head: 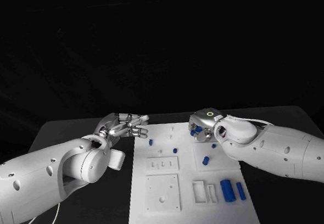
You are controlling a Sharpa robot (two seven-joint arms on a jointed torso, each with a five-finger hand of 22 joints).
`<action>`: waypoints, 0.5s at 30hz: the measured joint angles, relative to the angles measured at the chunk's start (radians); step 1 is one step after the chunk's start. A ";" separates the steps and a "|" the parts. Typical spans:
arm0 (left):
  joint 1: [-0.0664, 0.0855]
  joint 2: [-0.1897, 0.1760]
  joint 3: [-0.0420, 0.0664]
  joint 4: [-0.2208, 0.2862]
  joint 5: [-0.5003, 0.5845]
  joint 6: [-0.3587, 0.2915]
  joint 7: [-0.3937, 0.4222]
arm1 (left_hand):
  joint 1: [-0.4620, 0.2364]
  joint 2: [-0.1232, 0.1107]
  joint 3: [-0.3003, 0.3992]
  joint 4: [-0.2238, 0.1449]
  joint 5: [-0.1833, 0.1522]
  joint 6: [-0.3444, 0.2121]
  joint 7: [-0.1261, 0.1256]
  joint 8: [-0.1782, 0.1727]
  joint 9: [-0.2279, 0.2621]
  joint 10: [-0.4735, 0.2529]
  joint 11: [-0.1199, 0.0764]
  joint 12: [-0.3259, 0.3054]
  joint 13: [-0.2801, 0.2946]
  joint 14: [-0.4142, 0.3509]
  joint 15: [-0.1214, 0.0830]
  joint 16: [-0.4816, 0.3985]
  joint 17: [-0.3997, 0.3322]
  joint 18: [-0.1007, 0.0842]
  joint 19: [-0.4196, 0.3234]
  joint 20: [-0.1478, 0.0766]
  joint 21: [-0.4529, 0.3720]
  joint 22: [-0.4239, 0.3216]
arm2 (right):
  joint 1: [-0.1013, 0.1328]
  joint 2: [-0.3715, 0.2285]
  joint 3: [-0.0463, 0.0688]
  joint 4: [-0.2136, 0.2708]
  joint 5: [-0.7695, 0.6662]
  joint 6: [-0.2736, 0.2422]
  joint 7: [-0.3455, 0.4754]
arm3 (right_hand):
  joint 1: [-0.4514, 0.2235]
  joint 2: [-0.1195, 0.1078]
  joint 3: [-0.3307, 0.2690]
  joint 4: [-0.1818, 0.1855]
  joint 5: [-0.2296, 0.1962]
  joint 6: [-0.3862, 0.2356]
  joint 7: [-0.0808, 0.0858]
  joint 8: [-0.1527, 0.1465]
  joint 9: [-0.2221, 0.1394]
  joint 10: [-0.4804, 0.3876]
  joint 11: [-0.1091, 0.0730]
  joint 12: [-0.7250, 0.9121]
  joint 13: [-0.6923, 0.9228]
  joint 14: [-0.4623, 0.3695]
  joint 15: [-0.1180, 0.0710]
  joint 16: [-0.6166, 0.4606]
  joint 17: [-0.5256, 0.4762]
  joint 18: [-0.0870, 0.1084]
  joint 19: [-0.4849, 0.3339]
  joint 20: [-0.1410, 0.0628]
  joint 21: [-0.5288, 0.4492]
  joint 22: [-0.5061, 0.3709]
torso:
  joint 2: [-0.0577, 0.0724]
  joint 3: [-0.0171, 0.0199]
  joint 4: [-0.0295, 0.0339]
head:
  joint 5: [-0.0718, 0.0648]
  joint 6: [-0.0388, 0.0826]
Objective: Assemble the parts on the task board
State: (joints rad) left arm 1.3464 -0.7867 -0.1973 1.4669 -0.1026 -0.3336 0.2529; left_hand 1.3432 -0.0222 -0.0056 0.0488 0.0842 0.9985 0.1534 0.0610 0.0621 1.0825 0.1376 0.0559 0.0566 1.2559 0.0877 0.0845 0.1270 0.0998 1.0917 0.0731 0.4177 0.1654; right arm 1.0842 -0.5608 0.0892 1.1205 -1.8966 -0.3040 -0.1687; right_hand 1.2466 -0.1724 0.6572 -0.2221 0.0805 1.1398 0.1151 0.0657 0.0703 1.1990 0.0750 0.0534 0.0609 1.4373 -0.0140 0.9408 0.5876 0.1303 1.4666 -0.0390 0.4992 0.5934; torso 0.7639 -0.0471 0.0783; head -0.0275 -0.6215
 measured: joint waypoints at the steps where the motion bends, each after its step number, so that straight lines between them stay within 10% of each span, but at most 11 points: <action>1: 0.000 0.000 0.000 0.000 0.000 0.000 0.000 | 0.000 0.000 0.000 0.000 0.000 0.000 0.000 0.000 0.000 0.000 0.000 0.000 0.000 0.000 0.000 0.000 0.000 0.000 0.000 0.000 0.000 0.000 | 0.000 0.000 0.000 0.000 0.000 0.000 0.000 | 0.006 0.006 0.000 0.000 0.000 0.004 -0.004 0.000 0.000 0.013 -0.003 0.000 0.000 0.000 0.000 0.002 0.000 0.000 0.000 0.000 0.000 0.003 | 0.000 -0.0006 -0.0001 | 0.000 0.000; 15: 0.000 0.002 0.000 -0.004 0.000 0.003 -0.003 | 0.000 0.000 0.000 0.000 0.000 0.000 0.000 0.000 0.000 0.000 0.000 0.000 0.000 0.000 0.000 0.000 0.000 -0.001 0.000 0.000 0.000 0.000 | 0.001 -0.001 0.001 0.005 -0.004 0.001 -0.001 | 0.033 0.060 -0.006 -0.031 -0.026 0.092 -0.027 -0.005 0.011 0.135 -0.039 0.003 0.001 -0.003 -0.022 0.004 0.006 -0.009 -0.016 -0.024 0.012 0.056 | 0.001 -0.0025 -0.0003 | -0.001 -0.004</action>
State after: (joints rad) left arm 1.3464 -0.7848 -0.1973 1.4632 -0.1028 -0.3305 0.2496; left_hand 1.3432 -0.0222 -0.0056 0.0488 0.0842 0.9986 0.1534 0.0610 0.0621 1.0825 0.1377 0.0559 0.0566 1.2559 0.0877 0.0845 0.1269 0.0990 1.0916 0.0731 0.4178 0.1653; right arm 1.0851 -0.5621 0.0899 1.1251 -1.9004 -0.3034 -0.1699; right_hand 1.2796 -0.1125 0.6511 -0.2527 0.0541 1.2317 0.0885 0.0606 0.0808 1.3336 0.0357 0.0562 0.0615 1.4345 -0.0359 0.9444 0.5932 0.1209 1.4508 -0.0629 0.5110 0.6492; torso 0.7649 -0.0496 0.0780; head -0.0284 -0.6258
